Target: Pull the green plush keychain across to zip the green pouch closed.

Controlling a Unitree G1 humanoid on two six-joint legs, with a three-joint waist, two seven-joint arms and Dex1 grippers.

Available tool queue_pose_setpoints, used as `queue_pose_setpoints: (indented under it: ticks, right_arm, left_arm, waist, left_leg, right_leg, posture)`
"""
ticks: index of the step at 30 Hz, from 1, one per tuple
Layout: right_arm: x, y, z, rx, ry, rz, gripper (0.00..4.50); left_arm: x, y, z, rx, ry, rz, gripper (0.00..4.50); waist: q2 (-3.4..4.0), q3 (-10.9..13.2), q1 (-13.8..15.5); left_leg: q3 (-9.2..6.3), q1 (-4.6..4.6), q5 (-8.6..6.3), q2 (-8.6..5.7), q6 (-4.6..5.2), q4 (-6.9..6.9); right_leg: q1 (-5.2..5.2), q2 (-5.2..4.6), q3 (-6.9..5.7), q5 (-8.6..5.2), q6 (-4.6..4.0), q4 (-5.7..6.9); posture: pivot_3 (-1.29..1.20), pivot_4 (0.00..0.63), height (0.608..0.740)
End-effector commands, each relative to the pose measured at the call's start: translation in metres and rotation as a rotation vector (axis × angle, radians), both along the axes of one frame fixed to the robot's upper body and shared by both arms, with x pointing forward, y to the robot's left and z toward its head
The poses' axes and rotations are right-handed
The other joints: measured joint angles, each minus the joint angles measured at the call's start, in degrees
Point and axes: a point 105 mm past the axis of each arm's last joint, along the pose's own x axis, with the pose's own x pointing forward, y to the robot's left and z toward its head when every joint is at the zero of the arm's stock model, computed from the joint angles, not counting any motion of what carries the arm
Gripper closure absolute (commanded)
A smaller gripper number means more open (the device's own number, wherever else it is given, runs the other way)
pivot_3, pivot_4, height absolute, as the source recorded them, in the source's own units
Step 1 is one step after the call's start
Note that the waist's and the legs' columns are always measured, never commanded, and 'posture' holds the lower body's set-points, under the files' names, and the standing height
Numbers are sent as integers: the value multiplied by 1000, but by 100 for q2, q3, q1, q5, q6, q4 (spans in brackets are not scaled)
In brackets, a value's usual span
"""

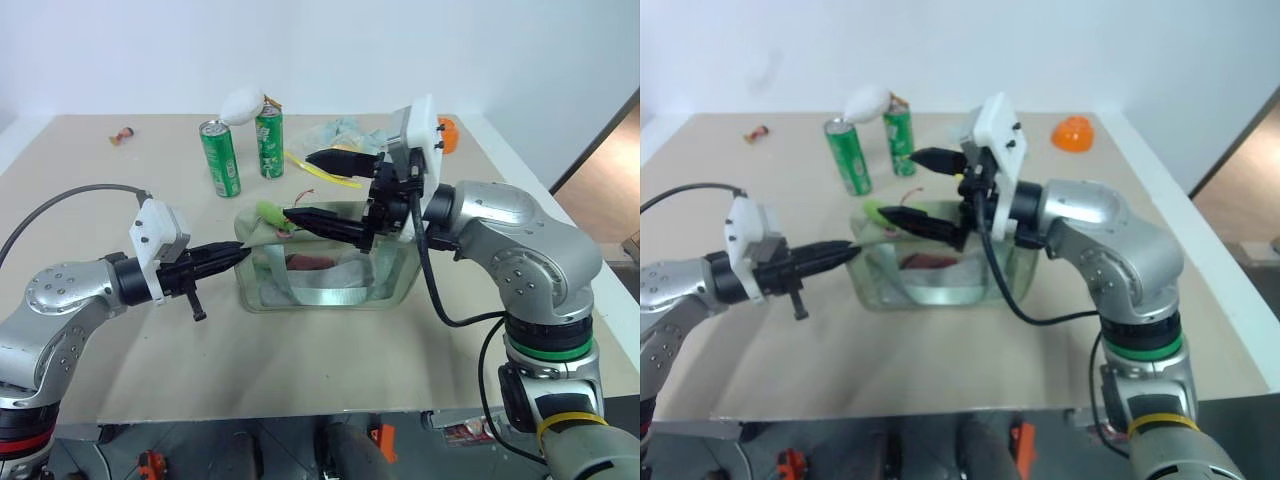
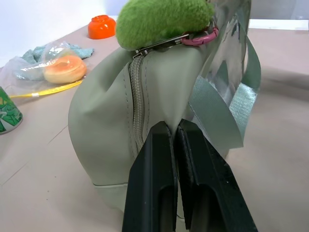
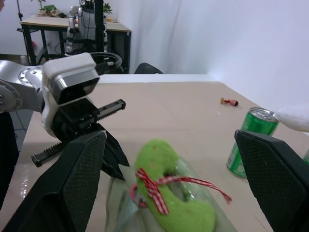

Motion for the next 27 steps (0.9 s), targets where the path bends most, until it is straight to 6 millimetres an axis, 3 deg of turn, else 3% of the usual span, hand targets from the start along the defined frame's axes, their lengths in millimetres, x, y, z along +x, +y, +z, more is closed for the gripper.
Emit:
queue_pose_setpoints:
  ticks: [1, 12, 17, 24, 25, 27]
  right_arm:
    - [-3, 11, 3, -3, -20, 23, 77]
    - [13, 22, -18, -53, 13, -12, 77]
    - [16, 21, -25, -80, 17, -25, 1425]
    - [16, 17, -28, -106, 10, -28, 4050]
    - [16, 16, -29, -109, 8, -31, 4336]
    - [16, 14, -30, -113, 5, -34, 4448]
  left_arm:
    - [-4, -6, 2, 3, -20, -21, 4500]
    - [-4, -10, 3, 0, -24, -29, 4500]
    - [-4, -8, 2, -2, -23, -25, 4500]
    - [-3, -8, 4, -4, -29, -23, 4500]
    - [-2, -8, 4, -4, -30, -23, 4500]
    - [-2, -8, 5, -5, -31, -21, 4500]
  waist:
    - [0, 0, -3]
    - [-1, 0, -3]
    - [0, 0, -4]
    - [-1, 0, -4]
    - [-1, 0, -4]
    - [-1, 0, -4]
  left_leg:
    - [-1, 0, 0, 5, 0, -1]
    - [-4, -2, 0, 1, -1, 0]
    - [-5, -1, 0, 2, -1, 0]
    - [-5, -1, 0, 2, -1, 0]
    - [-5, -2, 0, 2, -1, 0]
    - [-5, -2, 0, 2, -1, 0]
  right_leg:
    - [0, 6, 0, 1, -2, 0]
    - [1, 0, -6, 0, -5, 0]
    - [0, 3, -6, 0, -5, 0]
    - [1, 2, -6, 0, -5, 0]
    - [1, 2, -6, 0, -5, 0]
    - [1, 2, -6, 0, -5, -1]
  posture:
    - [0, 150, 740]
    - [0, 150, 740]
    - [0, 150, 740]
    - [0, 150, 740]
    - [0, 150, 740]
    - [0, 150, 740]
